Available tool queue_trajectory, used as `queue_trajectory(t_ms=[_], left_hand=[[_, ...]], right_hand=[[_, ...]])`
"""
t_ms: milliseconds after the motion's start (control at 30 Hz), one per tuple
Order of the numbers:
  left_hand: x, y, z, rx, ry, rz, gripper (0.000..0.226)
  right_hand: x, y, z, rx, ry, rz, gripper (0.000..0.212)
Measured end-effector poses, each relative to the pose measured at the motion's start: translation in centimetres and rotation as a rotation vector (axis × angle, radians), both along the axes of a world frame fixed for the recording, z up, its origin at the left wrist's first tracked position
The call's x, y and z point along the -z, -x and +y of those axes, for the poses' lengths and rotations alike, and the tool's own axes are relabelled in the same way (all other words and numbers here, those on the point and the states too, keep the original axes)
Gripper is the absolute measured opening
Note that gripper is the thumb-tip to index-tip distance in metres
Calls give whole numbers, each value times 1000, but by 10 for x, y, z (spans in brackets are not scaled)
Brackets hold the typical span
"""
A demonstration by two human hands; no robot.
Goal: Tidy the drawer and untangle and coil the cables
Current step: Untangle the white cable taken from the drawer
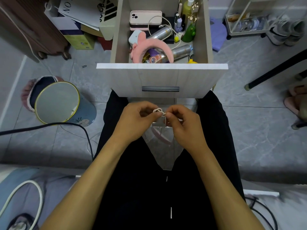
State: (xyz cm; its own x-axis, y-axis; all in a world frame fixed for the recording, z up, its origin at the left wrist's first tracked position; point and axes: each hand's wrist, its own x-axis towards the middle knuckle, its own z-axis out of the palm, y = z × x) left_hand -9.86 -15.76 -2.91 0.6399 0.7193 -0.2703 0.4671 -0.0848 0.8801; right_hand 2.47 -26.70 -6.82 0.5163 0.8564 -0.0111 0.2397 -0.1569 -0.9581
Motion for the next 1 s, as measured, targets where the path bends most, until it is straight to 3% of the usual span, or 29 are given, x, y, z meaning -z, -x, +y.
queue_trajectory(t_ms=[233,367,433,600,700,767,833,900,1000], left_hand=[[-2,-11,-1,-303,508,-148,7],[-5,-24,-3,-340,557,-143,5],[-5,-26,-2,-344,540,-143,4],[-4,-22,-5,-317,476,-118,5],[1,-19,-3,-352,406,-101,5],[7,-16,0,-424,370,-109,5],[14,-12,3,-504,353,-115,6],[22,-8,6,-558,359,-116,7],[29,-7,9,-551,376,-127,6]], right_hand=[[-1,-2,2,-33,-221,570,12],[2,-4,5,95,-307,814,17],[3,-7,5,100,-324,869,10],[-2,-13,2,64,-287,999,18],[-7,-15,5,22,-90,858,12],[-9,-18,6,-17,132,522,12],[-9,-17,4,-74,222,272,14],[-8,-16,2,-80,217,262,17],[-8,-20,0,-4,82,563,25]])
